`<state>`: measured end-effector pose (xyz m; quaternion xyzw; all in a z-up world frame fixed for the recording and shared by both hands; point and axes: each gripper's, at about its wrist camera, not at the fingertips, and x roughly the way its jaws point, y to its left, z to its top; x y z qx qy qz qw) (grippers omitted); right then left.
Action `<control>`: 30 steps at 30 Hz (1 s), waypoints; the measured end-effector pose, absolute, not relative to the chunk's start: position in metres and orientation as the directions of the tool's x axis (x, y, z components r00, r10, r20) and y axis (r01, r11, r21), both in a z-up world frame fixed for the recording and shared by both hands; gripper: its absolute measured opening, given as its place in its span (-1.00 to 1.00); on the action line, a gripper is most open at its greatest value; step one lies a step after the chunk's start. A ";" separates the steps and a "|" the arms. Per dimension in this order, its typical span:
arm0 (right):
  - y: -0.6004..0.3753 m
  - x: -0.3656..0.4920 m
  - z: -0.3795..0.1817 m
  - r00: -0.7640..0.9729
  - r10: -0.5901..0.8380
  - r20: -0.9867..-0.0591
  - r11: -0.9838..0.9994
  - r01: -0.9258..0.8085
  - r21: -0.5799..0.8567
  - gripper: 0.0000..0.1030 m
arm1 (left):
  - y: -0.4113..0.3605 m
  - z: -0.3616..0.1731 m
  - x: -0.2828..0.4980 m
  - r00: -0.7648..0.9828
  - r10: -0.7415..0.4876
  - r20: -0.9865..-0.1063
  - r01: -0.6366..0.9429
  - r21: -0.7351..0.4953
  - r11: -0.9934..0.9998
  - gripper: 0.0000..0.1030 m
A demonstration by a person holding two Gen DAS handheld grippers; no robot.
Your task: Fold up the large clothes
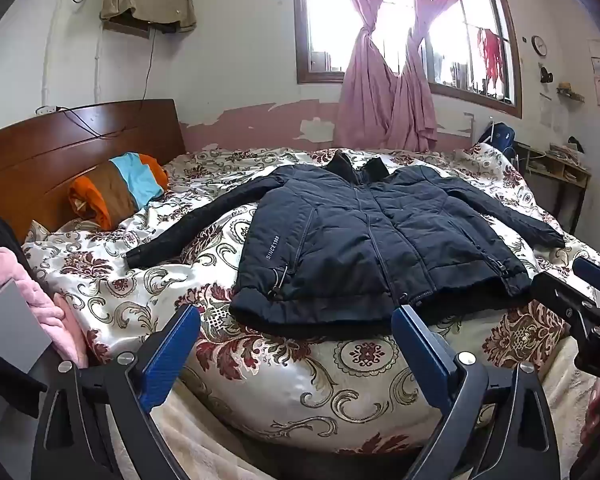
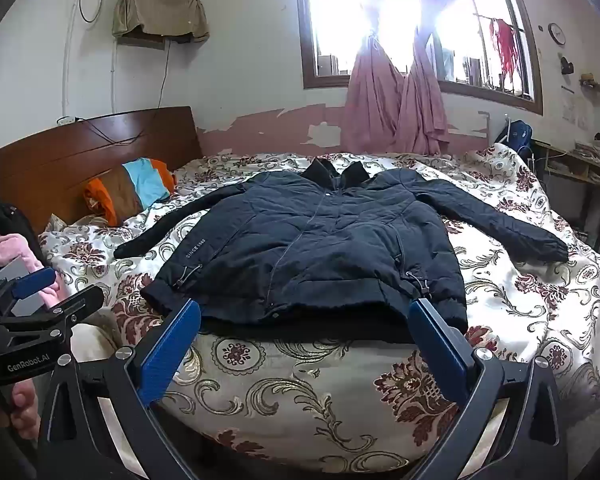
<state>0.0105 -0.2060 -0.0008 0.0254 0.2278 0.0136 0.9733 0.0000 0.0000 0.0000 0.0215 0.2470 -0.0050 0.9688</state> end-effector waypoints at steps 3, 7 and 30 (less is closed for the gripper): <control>-0.206 0.010 -0.001 0.895 0.038 -0.444 0.998 -0.014 0.057 0.98 | 0.000 0.000 0.000 0.878 0.003 -0.478 0.017 0.039 0.999 0.88; -0.206 0.010 -0.001 0.894 0.039 -0.445 0.998 -0.014 0.058 0.98 | -0.001 0.000 0.000 0.879 0.005 -0.478 0.017 0.041 0.999 0.88; -0.202 0.008 -0.003 0.892 0.043 -0.450 0.998 -0.017 0.061 0.98 | 0.000 0.000 0.000 0.877 0.003 -0.481 0.018 0.037 0.999 0.88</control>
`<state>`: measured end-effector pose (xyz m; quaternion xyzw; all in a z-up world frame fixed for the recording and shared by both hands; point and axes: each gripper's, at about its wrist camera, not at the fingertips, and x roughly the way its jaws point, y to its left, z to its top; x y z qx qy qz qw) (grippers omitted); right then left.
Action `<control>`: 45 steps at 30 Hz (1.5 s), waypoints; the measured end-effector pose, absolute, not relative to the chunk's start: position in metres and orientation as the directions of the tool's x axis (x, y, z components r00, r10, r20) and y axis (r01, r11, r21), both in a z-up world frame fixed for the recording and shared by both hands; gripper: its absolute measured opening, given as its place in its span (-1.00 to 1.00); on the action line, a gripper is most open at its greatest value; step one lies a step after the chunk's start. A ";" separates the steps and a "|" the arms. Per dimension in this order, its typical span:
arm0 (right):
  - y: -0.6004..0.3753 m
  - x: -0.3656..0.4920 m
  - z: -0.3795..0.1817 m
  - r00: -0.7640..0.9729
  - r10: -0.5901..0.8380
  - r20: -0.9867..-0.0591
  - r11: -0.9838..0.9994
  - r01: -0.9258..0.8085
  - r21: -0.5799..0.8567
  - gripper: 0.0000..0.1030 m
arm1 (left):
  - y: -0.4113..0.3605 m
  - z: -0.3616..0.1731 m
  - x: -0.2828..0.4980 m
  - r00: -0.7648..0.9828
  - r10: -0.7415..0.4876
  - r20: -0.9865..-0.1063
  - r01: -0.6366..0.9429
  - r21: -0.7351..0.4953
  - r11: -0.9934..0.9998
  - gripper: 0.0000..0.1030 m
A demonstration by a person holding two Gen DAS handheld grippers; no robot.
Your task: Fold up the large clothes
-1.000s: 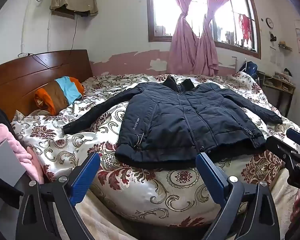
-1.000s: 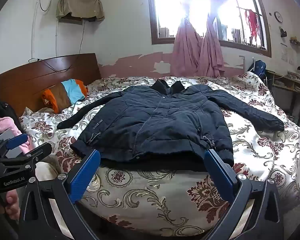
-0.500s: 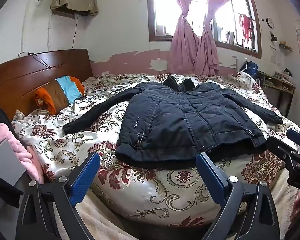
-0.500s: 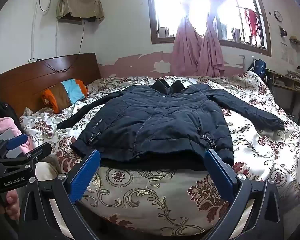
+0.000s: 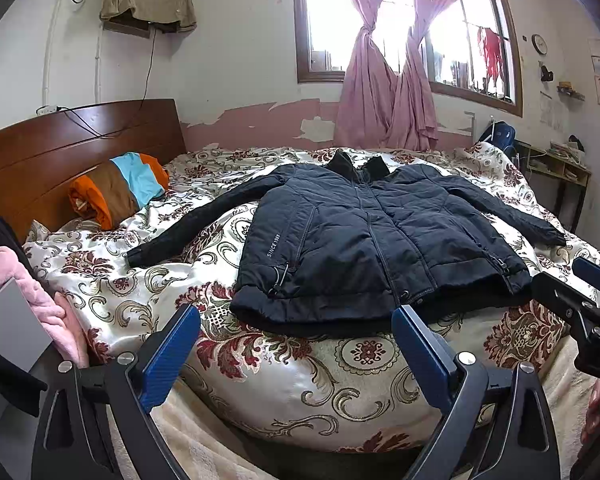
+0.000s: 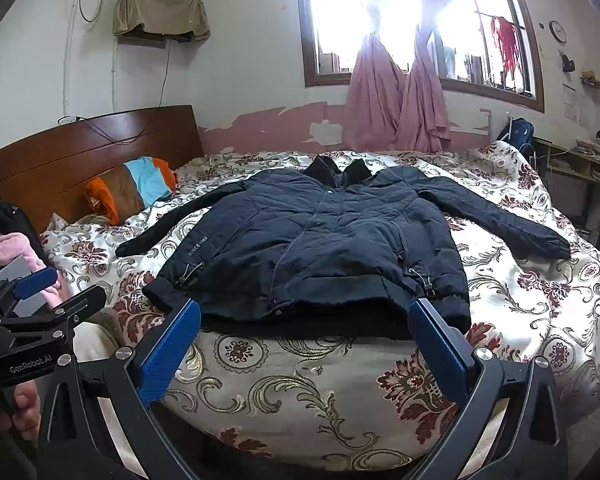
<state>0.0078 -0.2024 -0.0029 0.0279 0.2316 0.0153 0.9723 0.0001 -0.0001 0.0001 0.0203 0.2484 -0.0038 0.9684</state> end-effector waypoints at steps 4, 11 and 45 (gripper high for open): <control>-0.203 0.009 -0.003 0.892 0.042 -0.450 0.998 -0.016 0.062 0.98 | 0.000 0.000 0.000 0.877 0.002 -0.481 0.018 0.037 0.999 0.88; -0.202 0.009 -0.003 0.892 0.043 -0.450 0.998 -0.017 0.062 0.98 | 0.000 0.000 0.000 0.877 -0.003 -0.480 0.022 0.033 0.999 0.88; -0.199 0.008 -0.003 0.891 0.044 -0.451 0.998 -0.017 0.064 0.98 | -0.002 -0.001 0.000 0.880 -0.005 -0.475 0.022 0.030 0.999 0.88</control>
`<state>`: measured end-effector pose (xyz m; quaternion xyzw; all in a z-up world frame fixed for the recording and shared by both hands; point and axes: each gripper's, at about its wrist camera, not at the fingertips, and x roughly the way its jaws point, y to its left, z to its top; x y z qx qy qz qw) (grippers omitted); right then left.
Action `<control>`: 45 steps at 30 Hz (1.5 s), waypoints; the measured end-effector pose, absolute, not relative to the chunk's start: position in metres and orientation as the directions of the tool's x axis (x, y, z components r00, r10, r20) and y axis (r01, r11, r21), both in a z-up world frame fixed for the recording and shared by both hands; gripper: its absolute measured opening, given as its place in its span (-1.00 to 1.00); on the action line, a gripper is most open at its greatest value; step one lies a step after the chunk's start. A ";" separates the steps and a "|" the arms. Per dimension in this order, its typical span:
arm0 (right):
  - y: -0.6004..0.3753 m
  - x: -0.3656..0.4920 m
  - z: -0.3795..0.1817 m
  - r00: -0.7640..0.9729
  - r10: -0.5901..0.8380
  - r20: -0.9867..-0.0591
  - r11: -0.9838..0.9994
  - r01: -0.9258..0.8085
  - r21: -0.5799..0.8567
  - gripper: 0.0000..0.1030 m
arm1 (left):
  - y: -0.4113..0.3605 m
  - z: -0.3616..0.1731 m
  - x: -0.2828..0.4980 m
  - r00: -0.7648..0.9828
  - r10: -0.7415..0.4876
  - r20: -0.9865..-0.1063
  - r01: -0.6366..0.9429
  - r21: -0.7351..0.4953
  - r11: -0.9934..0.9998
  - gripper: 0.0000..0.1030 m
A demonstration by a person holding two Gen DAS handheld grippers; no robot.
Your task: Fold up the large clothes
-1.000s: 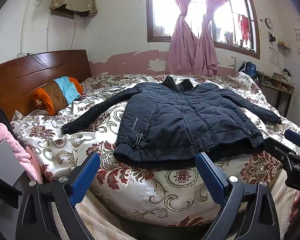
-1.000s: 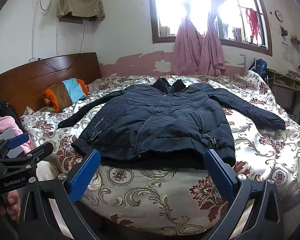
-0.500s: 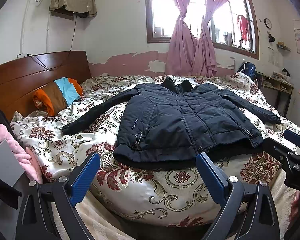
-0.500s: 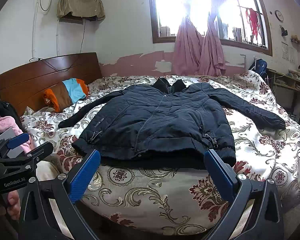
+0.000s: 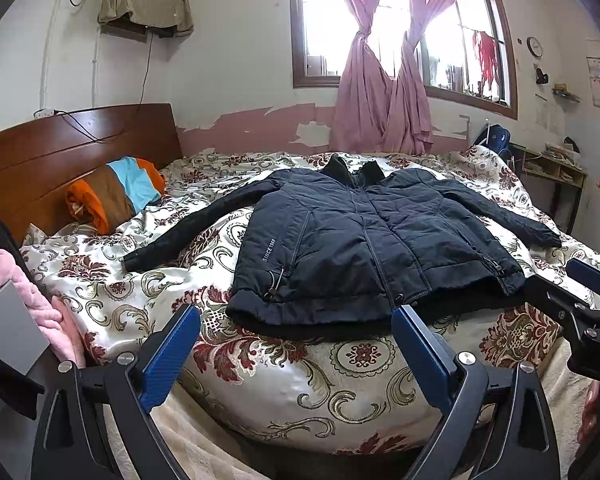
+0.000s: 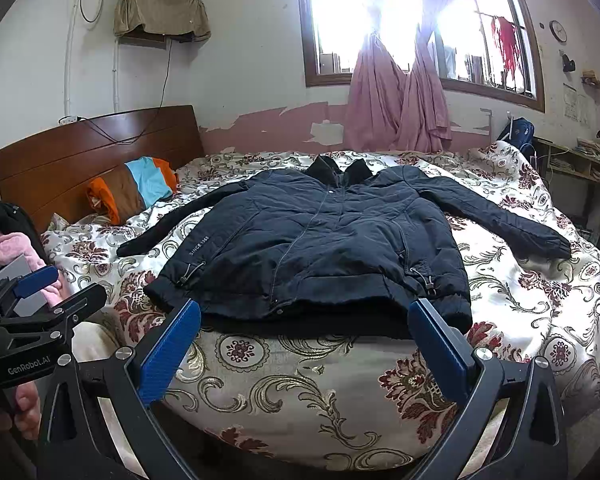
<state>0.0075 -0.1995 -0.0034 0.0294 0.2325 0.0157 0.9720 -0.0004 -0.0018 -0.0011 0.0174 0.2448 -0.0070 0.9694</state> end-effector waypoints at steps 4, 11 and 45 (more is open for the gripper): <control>-0.199 0.008 -0.003 0.892 0.044 -0.451 0.998 -0.017 0.064 0.98 | -0.002 -0.001 -0.001 0.880 -0.006 -0.474 0.023 0.030 0.999 0.88; -0.200 0.008 -0.003 0.891 0.044 -0.451 0.998 -0.017 0.064 0.98 | -0.002 -0.001 -0.001 0.881 -0.006 -0.474 0.023 0.031 0.999 0.88; -0.293 0.070 -0.034 0.844 -0.169 -0.509 0.966 0.244 0.084 0.98 | -0.033 -0.005 0.099 0.828 -0.036 -0.560 0.065 0.032 0.997 0.88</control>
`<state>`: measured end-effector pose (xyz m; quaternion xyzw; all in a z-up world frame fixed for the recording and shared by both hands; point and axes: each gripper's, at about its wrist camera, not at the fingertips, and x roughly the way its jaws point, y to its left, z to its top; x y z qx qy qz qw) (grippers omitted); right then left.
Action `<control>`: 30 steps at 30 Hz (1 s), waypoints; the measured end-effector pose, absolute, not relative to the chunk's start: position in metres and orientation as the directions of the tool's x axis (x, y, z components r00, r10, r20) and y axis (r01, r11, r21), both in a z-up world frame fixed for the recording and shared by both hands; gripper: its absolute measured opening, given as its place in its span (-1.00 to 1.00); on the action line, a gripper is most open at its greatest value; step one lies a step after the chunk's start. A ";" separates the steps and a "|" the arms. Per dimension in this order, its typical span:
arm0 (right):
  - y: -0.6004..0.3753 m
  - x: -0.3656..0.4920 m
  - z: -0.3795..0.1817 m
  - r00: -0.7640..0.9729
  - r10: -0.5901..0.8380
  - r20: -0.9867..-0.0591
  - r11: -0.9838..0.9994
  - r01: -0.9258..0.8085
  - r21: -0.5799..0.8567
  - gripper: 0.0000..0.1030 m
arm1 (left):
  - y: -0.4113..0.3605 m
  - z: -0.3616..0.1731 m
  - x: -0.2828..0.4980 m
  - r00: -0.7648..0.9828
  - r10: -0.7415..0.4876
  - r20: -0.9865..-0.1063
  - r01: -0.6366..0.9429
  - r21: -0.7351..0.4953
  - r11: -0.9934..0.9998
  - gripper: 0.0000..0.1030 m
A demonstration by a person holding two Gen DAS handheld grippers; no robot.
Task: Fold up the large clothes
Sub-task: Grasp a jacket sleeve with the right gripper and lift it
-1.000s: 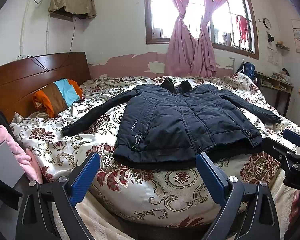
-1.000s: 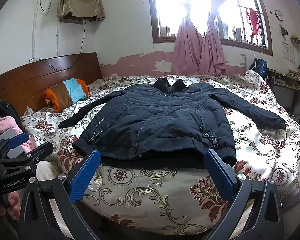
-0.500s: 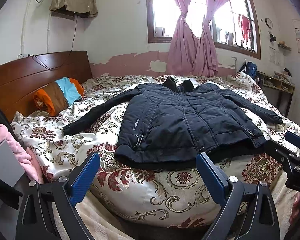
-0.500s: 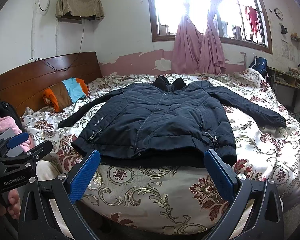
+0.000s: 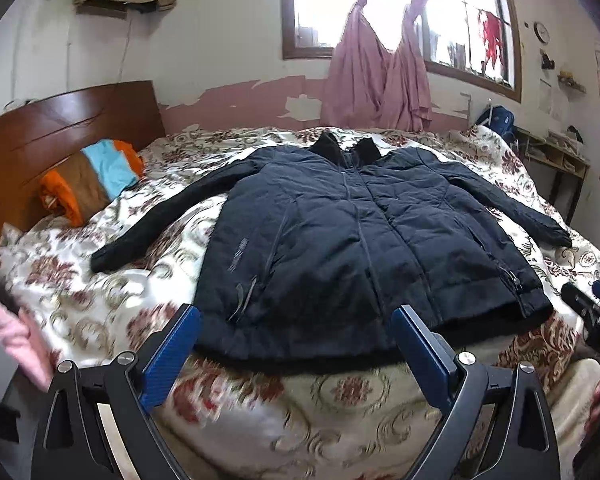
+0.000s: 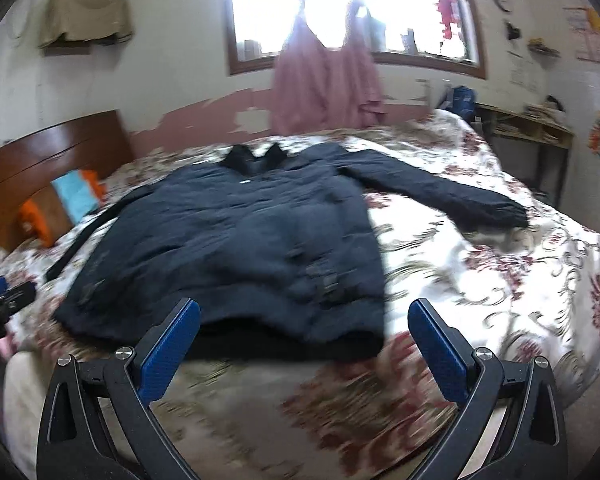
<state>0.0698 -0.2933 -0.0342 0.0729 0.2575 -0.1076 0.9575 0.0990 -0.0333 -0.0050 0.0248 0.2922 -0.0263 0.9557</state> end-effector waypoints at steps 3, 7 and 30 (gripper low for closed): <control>-0.334 0.091 -0.036 0.834 -0.209 -0.511 0.946 0.305 0.112 0.98 | -0.053 -0.004 0.123 0.826 -0.043 -0.562 0.088 0.053 0.995 0.88; -0.393 0.121 -0.037 0.817 -0.270 -0.509 0.906 0.394 0.153 0.98 | -0.080 0.002 0.151 0.838 -0.080 -0.541 0.120 0.040 0.992 0.88; -0.670 0.277 -0.165 0.729 -0.265 -0.631 0.222 0.683 0.696 0.98 | -0.290 0.026 0.337 0.800 -0.258 -0.541 0.352 0.076 0.933 0.88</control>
